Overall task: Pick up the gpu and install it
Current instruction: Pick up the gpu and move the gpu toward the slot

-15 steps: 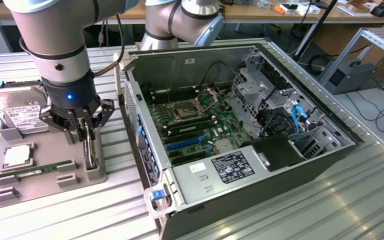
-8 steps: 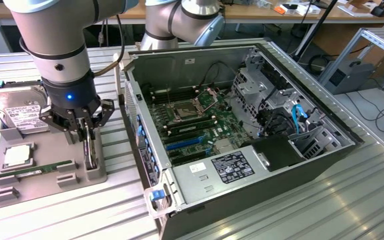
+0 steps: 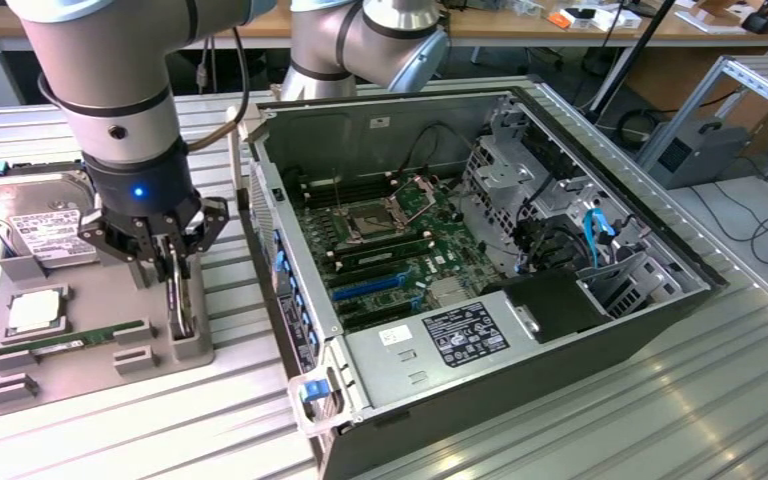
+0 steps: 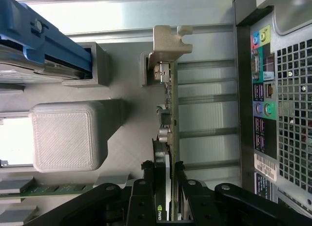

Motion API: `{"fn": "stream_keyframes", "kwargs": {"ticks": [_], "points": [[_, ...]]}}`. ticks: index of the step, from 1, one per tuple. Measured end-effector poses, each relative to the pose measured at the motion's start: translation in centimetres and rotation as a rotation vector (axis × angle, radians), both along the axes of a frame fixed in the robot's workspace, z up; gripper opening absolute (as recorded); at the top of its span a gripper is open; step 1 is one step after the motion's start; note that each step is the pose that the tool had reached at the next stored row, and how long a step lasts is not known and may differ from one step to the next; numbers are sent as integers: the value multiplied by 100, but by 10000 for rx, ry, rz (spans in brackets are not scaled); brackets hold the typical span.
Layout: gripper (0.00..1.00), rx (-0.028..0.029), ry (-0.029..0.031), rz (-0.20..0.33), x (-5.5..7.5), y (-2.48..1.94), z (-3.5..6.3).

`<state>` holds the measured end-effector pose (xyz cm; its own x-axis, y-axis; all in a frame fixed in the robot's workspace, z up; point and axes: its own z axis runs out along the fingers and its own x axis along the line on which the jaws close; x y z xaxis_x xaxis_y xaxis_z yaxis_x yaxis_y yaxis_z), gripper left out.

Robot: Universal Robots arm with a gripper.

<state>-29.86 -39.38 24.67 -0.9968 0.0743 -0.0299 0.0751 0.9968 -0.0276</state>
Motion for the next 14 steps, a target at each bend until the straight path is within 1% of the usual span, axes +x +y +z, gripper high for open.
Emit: {"fn": "stream_keyframes", "kwargs": {"ticks": [14], "points": [[27,-1,1,0,0,0,42]]}}
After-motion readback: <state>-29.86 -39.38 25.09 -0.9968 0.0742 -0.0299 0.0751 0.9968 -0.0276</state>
